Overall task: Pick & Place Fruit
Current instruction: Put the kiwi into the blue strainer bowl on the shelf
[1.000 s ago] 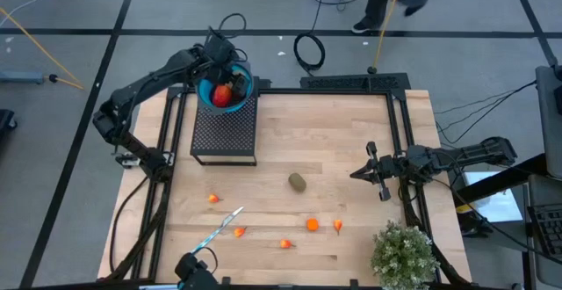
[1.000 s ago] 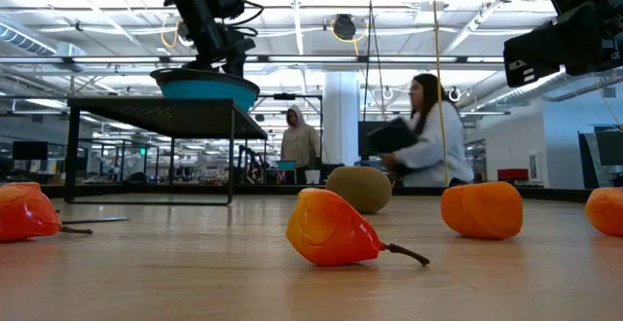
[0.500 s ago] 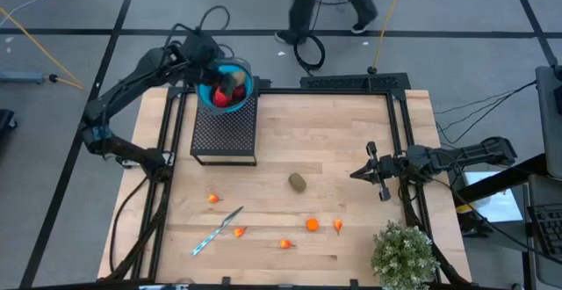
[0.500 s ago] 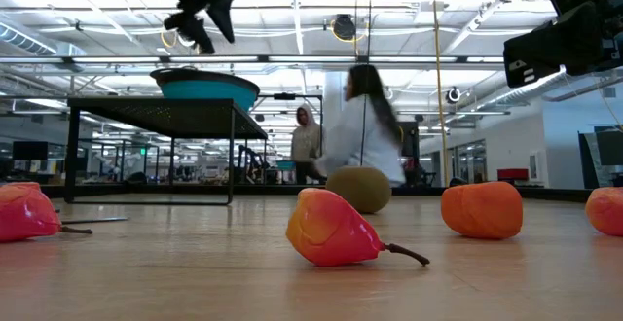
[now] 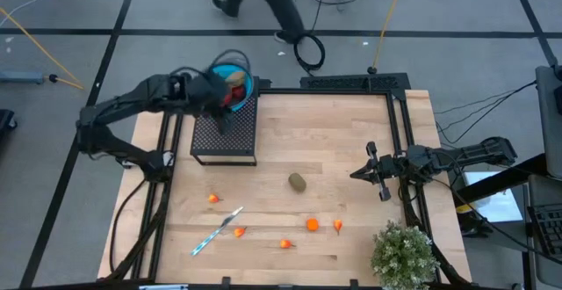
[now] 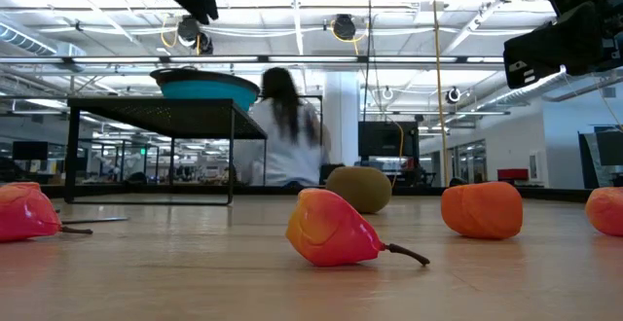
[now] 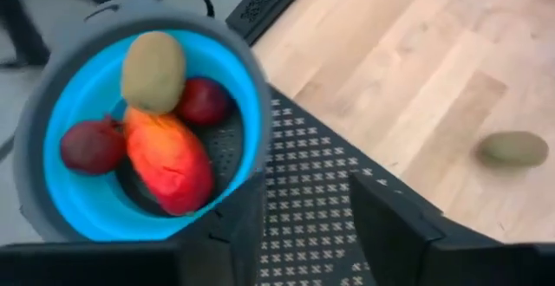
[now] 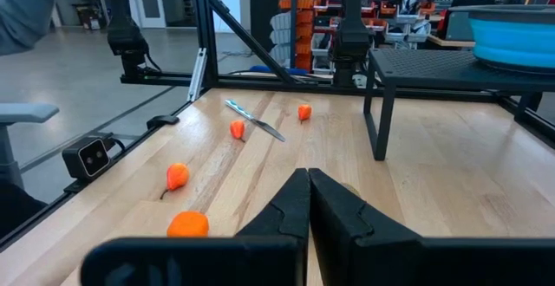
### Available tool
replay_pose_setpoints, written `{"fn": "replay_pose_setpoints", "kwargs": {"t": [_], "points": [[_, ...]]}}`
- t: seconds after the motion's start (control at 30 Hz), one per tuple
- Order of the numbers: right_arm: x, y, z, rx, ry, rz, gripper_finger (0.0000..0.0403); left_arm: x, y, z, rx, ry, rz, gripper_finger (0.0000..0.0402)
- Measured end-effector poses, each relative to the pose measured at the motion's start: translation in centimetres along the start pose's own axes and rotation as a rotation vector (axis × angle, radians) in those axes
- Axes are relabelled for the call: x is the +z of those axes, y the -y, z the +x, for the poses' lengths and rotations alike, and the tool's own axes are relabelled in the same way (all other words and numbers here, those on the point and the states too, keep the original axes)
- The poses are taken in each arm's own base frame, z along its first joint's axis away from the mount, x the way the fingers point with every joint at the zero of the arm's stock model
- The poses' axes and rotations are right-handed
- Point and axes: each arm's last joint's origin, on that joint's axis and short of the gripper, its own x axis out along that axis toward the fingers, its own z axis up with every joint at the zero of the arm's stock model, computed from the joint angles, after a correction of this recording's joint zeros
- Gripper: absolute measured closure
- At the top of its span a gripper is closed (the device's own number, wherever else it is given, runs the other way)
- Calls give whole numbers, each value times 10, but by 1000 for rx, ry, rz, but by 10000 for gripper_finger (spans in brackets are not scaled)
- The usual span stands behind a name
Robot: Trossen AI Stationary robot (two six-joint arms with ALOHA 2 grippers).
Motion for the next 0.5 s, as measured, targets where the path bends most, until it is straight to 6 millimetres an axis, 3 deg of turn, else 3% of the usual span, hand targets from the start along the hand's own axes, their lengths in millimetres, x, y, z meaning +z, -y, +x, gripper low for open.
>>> {"fn": "replay_pose_setpoints", "kwargs": {"t": [0.2, 0.5], "points": [[0, 0, 0, 3, -1, 0, 403, -11, 28, -7, -23, 24, 55, 296], [0, -3, 0, 110, -4, 0, 403, -46, 68, 4, -57, -16, 144, 374]]}}
